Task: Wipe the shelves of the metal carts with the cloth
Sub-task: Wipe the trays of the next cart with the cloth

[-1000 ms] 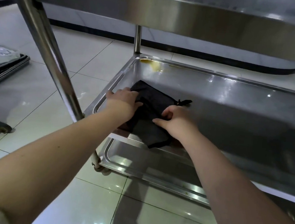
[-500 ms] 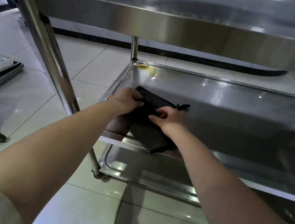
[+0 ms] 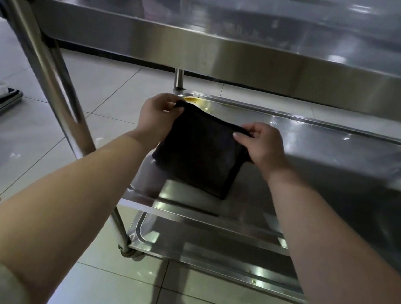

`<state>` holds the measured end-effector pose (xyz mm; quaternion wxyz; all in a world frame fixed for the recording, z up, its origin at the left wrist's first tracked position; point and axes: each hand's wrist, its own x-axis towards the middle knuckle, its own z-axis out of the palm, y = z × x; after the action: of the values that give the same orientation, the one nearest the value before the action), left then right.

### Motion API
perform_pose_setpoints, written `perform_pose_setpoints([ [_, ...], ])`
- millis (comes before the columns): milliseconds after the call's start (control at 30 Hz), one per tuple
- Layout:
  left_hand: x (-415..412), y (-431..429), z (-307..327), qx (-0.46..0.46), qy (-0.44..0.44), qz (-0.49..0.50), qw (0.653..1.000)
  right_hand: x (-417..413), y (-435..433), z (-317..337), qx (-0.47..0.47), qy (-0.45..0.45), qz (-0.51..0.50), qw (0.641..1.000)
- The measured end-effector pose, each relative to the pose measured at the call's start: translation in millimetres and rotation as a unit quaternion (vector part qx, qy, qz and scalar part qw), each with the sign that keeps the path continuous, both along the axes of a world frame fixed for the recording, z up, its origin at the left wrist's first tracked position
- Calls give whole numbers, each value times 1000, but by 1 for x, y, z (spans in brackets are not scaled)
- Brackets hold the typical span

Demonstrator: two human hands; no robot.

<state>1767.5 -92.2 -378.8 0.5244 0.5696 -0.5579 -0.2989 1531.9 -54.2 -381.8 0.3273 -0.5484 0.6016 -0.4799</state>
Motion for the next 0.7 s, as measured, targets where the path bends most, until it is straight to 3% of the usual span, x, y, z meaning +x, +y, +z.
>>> perform_pose_setpoints([
  [167,-16,-11,-34,49,-236,20,970,15,-16,-43,9,184,-24,983],
  [367,-21,-15,-49,43,-321,57,945,9,-10,-48,1,272,-50,961],
  [433,-21,-12,-46,-31,-342,60,937,17,4,-42,-71,326,-71,940],
  [500,-20,-7,-45,-81,-362,-31,928,31,14,-37,-115,336,19,935],
  [567,-19,1,-53,-18,-451,-128,883,48,20,-37,-9,349,144,926],
  [600,-17,4,-61,32,-505,-145,850,53,20,-42,53,390,166,904],
  [633,-15,7,-68,69,-542,-148,824,56,18,-48,92,435,167,880],
  [700,-14,9,-77,83,-564,-141,809,57,17,-56,105,486,149,855],
])
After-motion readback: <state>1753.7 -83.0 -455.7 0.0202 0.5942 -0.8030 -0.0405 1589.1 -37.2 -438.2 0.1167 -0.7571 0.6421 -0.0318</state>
